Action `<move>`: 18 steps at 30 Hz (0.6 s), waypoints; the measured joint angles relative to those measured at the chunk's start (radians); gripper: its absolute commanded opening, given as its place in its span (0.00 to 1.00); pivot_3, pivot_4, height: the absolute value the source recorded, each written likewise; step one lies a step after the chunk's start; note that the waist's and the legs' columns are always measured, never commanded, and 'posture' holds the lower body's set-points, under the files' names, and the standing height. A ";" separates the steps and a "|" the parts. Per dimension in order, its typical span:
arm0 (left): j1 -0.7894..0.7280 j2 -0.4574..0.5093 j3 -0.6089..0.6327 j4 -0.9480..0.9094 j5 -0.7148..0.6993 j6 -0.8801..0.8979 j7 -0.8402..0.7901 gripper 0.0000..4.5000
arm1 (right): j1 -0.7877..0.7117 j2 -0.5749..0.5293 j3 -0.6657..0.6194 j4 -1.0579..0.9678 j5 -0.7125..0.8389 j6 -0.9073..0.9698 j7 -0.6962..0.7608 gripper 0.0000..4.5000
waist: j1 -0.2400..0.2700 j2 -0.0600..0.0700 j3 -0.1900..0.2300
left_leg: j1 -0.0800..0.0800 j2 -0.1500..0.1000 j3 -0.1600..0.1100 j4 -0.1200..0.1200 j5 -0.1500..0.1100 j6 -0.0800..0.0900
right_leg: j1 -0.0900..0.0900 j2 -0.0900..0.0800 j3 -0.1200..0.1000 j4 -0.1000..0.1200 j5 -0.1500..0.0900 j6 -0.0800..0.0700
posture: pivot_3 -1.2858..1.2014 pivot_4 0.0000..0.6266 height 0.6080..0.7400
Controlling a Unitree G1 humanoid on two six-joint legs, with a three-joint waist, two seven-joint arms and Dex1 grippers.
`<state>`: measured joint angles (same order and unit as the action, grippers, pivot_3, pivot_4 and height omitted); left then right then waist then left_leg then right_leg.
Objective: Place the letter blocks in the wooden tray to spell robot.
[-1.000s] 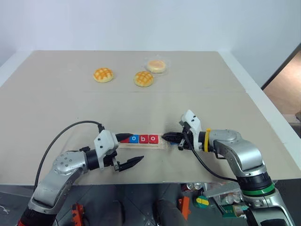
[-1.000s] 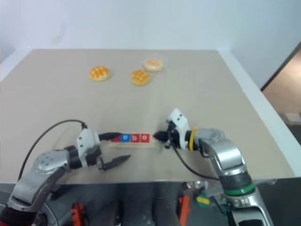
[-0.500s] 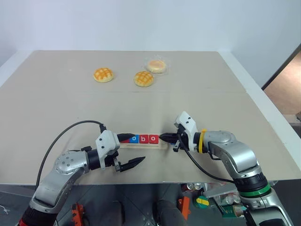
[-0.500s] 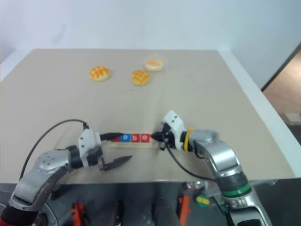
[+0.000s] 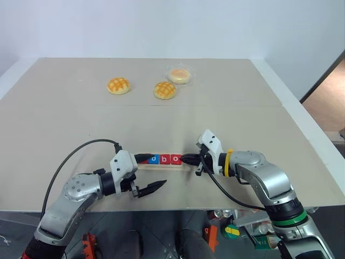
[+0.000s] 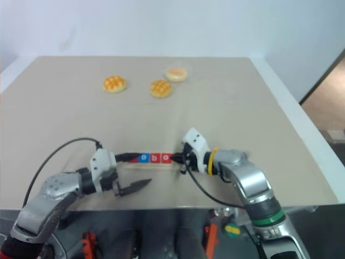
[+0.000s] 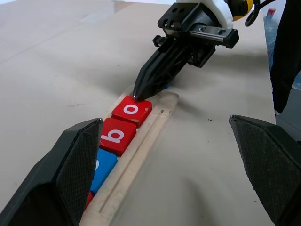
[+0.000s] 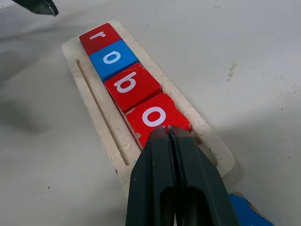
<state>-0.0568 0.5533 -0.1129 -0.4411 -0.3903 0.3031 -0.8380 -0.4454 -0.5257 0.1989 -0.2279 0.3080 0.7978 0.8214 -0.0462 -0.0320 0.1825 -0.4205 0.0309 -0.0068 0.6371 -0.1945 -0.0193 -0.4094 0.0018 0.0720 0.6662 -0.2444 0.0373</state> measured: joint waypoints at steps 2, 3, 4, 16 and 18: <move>0.000 0.000 -0.001 0.000 0.000 0.000 -0.001 1.00 | 0.000 -0.008 -0.005 -0.010 0.005 0.006 -0.001 0.00 | 0.000 0.000 0.000 | 0.000 0.000 0.000 0.000 0.000 0.000 | 0.000 0.000 0.000 0.000 0.000 0.000 | 0.52 0.24 1.00; 0.000 0.000 -0.002 0.000 0.000 -0.001 -0.001 1.00 | 0.000 -0.012 -0.008 -0.016 0.006 0.007 -0.001 0.00 | 0.000 0.000 0.000 | 0.000 0.000 0.000 0.000 0.000 0.000 | 0.000 0.000 0.000 0.000 0.000 0.000 | 0.52 0.24 1.00; 0.000 0.000 -0.002 0.000 0.000 -0.001 -0.002 1.00 | 0.000 -0.017 -0.010 -0.024 0.009 0.009 -0.001 0.00 | 0.000 0.000 0.000 | 0.000 0.000 0.000 0.000 0.000 0.000 | 0.000 0.000 0.000 0.000 0.000 0.000 | 0.52 0.24 1.00; 0.000 0.000 -0.007 0.000 0.005 -0.018 -0.021 1.00 | 0.040 -0.028 0.021 -0.029 0.000 -0.011 -0.016 0.00 | 0.000 0.000 0.000 | 0.000 0.000 0.000 0.000 0.000 0.000 | 0.000 0.000 0.000 0.000 0.000 0.000 | 0.52 0.24 1.00; 0.000 0.000 -0.007 0.000 0.004 -0.017 -0.021 1.00 | 0.036 -0.023 0.028 -0.029 0.000 -0.012 -0.018 0.00 | 0.000 0.000 0.000 | 0.000 0.000 0.000 0.000 0.000 0.000 | 0.000 0.000 0.000 0.000 0.000 0.000 | 0.52 0.24 1.00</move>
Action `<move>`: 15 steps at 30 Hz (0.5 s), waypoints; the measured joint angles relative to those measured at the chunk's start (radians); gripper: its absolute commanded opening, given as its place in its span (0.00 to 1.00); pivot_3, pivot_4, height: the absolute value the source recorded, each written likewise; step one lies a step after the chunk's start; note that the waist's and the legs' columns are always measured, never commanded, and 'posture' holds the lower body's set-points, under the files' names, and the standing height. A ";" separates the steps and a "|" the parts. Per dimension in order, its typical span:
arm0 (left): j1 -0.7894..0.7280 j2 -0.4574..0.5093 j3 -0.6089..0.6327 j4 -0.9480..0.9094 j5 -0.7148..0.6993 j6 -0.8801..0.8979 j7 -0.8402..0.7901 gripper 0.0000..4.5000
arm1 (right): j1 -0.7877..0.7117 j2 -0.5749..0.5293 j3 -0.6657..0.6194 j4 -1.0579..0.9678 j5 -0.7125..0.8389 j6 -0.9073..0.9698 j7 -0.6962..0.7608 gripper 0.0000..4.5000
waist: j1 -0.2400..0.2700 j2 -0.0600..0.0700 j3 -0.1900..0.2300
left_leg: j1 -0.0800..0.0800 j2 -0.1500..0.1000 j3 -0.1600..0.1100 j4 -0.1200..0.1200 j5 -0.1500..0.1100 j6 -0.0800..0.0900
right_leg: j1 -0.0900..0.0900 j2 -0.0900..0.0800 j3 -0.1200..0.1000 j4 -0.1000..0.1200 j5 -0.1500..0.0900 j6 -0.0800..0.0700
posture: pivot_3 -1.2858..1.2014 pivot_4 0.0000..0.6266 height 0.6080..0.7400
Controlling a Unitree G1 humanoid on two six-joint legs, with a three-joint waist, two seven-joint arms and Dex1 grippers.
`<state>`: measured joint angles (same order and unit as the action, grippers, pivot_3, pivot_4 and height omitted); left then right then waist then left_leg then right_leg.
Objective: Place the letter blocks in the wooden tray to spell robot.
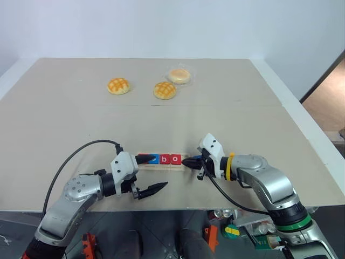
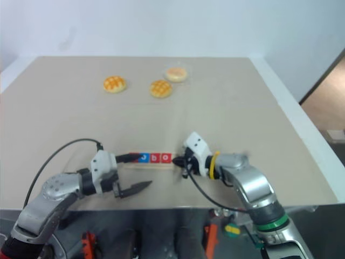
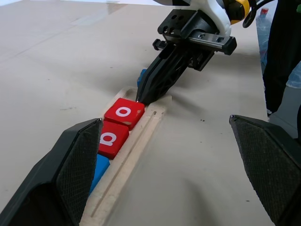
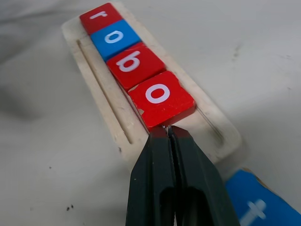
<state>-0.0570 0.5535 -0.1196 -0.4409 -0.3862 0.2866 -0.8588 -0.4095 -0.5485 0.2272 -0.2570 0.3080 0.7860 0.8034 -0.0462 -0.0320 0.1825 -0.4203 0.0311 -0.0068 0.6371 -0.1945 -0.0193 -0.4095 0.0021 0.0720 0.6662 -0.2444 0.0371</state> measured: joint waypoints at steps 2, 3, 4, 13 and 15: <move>0.000 0.000 0.000 0.000 0.000 0.002 0.000 1.00 | -0.005 0.001 0.005 0.000 0.000 -0.001 0.000 0.00 | 0.000 0.000 0.000 | 0.000 0.000 0.000 0.000 0.000 0.000 | 0.000 0.000 0.000 0.000 0.000 0.000 | 0.52 0.24 1.00; 0.000 0.000 0.000 0.000 0.000 0.003 0.001 1.00 | -0.007 0.002 0.007 0.001 0.000 -0.001 0.000 0.00 | 0.000 0.000 0.000 | 0.000 0.000 0.000 0.000 0.000 0.000 | 0.000 0.000 0.000 0.000 0.000 0.000 | 0.52 0.24 1.00; 0.000 0.000 0.000 0.000 0.000 0.003 0.001 1.00 | -0.011 0.003 0.009 0.002 0.000 -0.001 0.000 0.00 | 0.000 0.000 0.000 | 0.000 0.000 0.000 0.000 0.000 0.000 | 0.000 0.000 0.000 0.000 0.000 0.000 | 0.52 0.24 1.00; 0.000 0.000 0.000 0.000 0.003 0.004 0.009 1.00 | -0.031 0.006 0.017 0.005 -0.011 -0.009 0.008 0.00 | 0.000 0.000 0.000 | 0.000 0.000 0.000 0.000 0.000 0.000 | 0.000 0.000 0.000 0.000 0.000 0.000 | 0.52 0.24 1.00; 0.000 0.000 0.000 0.000 0.005 0.004 0.010 1.00 | -0.033 0.006 0.018 0.008 -0.013 -0.010 0.009 0.00 | 0.000 0.000 0.000 | 0.000 0.000 0.000 0.000 0.000 0.000 | 0.000 0.000 0.000 0.000 0.000 0.000 | 0.52 0.24 1.00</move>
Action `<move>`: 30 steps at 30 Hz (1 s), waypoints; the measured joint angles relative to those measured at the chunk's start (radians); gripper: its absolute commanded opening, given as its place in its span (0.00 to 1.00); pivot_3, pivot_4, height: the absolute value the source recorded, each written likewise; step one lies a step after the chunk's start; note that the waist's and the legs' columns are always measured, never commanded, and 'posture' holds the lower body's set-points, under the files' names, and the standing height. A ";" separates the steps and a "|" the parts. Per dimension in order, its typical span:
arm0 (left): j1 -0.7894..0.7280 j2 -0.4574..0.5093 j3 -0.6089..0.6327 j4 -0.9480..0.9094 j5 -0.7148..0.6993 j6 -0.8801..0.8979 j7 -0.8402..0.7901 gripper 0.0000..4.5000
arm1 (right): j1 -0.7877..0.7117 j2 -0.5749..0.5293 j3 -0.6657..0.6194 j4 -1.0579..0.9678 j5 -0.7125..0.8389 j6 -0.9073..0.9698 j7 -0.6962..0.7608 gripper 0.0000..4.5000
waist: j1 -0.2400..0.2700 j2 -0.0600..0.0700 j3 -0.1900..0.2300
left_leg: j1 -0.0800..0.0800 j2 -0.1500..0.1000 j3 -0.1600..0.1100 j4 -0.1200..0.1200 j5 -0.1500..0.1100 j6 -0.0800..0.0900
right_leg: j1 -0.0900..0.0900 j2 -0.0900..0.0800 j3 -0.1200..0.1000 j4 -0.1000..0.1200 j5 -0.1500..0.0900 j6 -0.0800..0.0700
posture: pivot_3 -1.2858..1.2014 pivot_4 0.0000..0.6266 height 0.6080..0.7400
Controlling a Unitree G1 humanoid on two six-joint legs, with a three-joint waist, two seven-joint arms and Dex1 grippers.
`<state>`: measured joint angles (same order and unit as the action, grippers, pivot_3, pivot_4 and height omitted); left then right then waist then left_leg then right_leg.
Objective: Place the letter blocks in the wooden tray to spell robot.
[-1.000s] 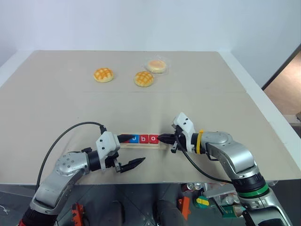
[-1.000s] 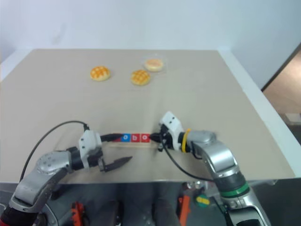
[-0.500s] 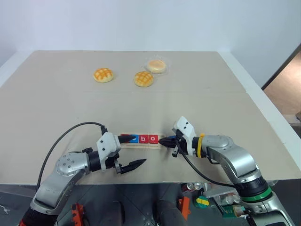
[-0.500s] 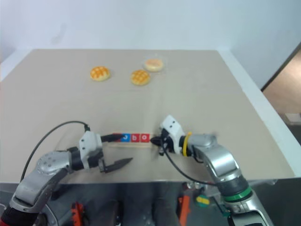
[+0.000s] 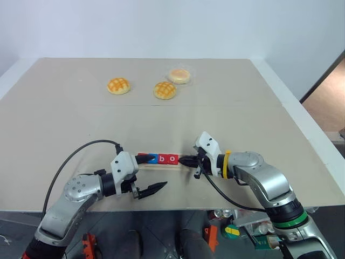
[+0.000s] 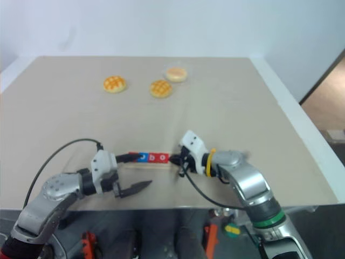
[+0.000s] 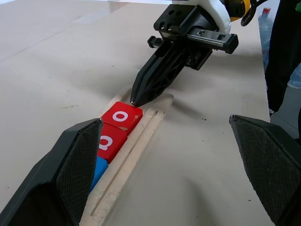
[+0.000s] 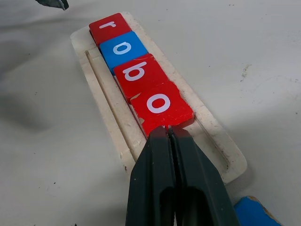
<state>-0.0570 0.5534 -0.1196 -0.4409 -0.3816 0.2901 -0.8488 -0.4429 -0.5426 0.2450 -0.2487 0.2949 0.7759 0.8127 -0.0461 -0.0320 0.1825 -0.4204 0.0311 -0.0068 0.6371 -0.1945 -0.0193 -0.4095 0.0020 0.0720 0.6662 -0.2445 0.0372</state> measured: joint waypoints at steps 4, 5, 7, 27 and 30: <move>0.000 -0.001 0.000 0.001 0.007 0.000 0.010 1.00 | -0.003 -0.001 -0.001 0.008 -0.005 -0.018 0.002 0.12 | 0.000 0.000 0.000 | 0.000 0.000 0.000 0.000 0.000 0.000 | 0.000 0.000 0.000 0.000 0.000 0.000 | 0.52 0.24 1.00; 0.000 -0.001 0.000 0.001 0.007 0.000 0.010 1.00 | -0.004 -0.002 -0.003 0.008 -0.005 -0.018 0.005 0.16 | 0.000 0.000 0.000 | 0.000 0.000 0.000 0.000 0.000 0.000 | 0.000 0.000 0.000 0.000 0.000 0.000 | 0.52 0.24 1.00; 0.000 -0.001 0.000 0.002 0.008 -0.001 0.009 1.00 | -0.012 -0.002 -0.030 0.008 0.014 -0.008 0.006 0.31 | 0.000 0.000 0.000 | 0.000 0.000 0.000 0.000 0.000 0.000 | 0.000 0.000 0.000 0.000 0.000 0.000 | 0.52 0.24 1.00; -0.025 0.010 -0.031 0.046 0.020 -0.033 -0.070 1.00 | 0.178 -0.046 -0.284 -0.151 0.134 -0.012 -0.081 0.99 | -0.002 0.000 0.000 | 0.002 -0.001 0.003 0.000 0.002 0.003 | 0.001 -0.001 0.001 0.000 0.000 -0.005 | 0.52 0.24 1.00; -0.025 0.009 -0.032 0.053 0.020 -0.036 -0.074 1.00 | 0.139 -0.106 -0.239 -0.065 0.123 -0.099 0.034 0.99 | -0.001 0.000 0.000 | 0.002 0.000 0.002 0.000 0.002 0.004 | 0.001 -0.001 0.001 0.000 0.000 -0.005 | 0.52 0.24 1.00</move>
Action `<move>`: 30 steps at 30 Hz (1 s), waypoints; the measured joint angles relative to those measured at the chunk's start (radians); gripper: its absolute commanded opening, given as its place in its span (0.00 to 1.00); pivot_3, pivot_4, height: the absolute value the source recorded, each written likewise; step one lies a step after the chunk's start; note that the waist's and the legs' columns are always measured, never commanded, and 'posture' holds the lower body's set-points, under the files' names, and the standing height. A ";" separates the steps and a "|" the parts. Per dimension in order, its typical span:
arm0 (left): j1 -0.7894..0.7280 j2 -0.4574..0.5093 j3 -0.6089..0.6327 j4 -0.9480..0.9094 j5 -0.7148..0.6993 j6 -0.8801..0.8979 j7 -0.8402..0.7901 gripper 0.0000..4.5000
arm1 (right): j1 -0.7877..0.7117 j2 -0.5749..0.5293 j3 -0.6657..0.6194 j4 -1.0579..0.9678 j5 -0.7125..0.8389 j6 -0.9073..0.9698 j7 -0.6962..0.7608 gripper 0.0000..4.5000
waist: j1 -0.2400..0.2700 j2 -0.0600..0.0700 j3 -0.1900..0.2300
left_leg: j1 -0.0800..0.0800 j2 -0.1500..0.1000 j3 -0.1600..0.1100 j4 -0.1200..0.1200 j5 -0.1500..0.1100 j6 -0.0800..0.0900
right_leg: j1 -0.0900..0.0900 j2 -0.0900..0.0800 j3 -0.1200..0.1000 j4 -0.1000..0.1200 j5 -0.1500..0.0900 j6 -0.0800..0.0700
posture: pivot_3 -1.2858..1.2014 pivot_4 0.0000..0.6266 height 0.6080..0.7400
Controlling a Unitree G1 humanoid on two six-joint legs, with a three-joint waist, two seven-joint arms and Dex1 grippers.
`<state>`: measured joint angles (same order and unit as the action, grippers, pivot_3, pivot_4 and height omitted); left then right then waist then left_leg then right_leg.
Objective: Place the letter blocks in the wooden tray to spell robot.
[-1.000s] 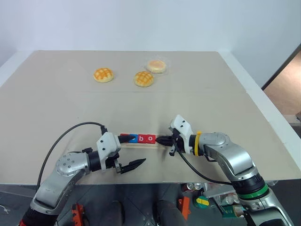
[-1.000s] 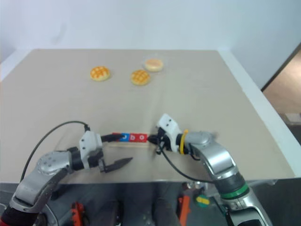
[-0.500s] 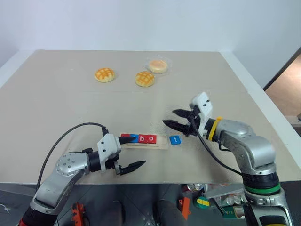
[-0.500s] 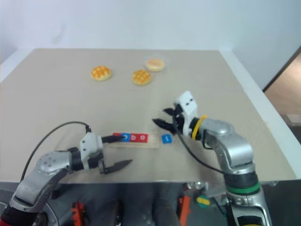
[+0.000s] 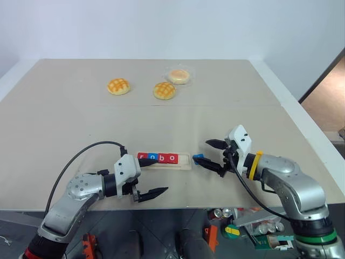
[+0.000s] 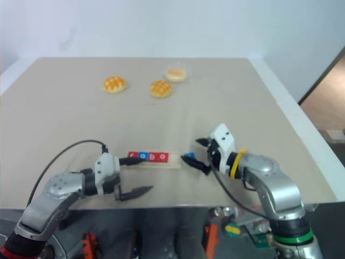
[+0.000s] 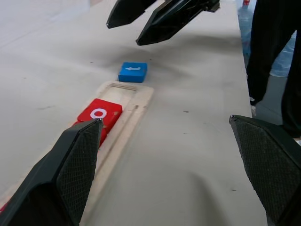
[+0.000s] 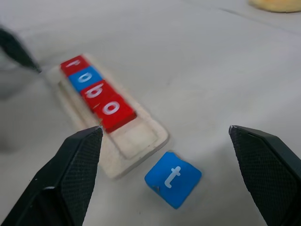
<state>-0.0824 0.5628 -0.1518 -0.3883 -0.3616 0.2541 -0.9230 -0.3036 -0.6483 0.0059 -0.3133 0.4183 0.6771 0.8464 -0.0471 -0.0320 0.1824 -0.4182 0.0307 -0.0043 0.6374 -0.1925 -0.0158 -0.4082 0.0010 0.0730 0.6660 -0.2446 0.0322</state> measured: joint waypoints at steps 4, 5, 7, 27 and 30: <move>0.001 0.000 -0.001 0.002 0.001 -0.007 0.000 1.00 | -0.051 -0.050 0.073 0.116 -0.040 -0.094 0.116 0.99 | 0.000 0.000 0.000 | 0.000 0.000 0.000 -0.001 0.000 0.000 | -0.001 0.000 0.000 0.000 0.000 0.002 | 0.52 0.24 1.00; 0.002 0.000 -0.001 0.002 0.001 -0.008 0.001 1.00 | -0.057 -0.055 0.081 0.138 -0.048 -0.112 0.137 0.99 | 0.001 0.000 0.000 | -0.001 0.000 0.000 -0.001 0.000 0.000 | -0.001 0.000 0.000 0.000 0.001 0.004 | 0.52 0.24 1.00; 0.005 0.000 -0.001 0.002 0.001 -0.008 0.002 1.00 | -0.067 -0.067 0.107 0.171 -0.070 -0.161 0.179 0.99 | 0.001 0.000 0.000 | -0.001 0.000 -0.001 -0.002 0.000 0.000 | -0.001 0.000 0.000 0.000 0.001 0.005 | 0.52 0.24 1.00; 0.022 0.000 -0.001 -0.002 0.008 -0.010 0.025 1.00 | -0.186 -0.031 0.219 0.478 -0.203 -0.457 0.374 0.63 | 0.002 0.000 0.000 | -0.001 0.000 -0.001 -0.001 0.000 0.000 | 0.000 0.000 0.000 0.000 0.002 0.005 | 0.52 0.24 1.00; 0.023 -0.001 -0.001 -0.003 0.008 -0.013 0.025 1.00 | -0.186 -0.031 0.219 0.485 -0.207 -0.467 0.377 0.49 | 0.002 0.000 0.000 | -0.001 0.000 -0.001 -0.001 0.000 0.000 | 0.000 0.000 0.000 0.000 0.002 0.005 | 0.52 0.24 1.00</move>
<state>-0.0598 0.5623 -0.1531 -0.3912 -0.3533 0.2412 -0.8981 -0.4894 -0.6789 0.2244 0.1719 0.2113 0.2099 1.2234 -0.0455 -0.0319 0.1825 -0.4187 0.0305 -0.0051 0.6364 -0.1927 -0.0161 -0.4086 0.0012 0.0728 0.6661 -0.2428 0.0369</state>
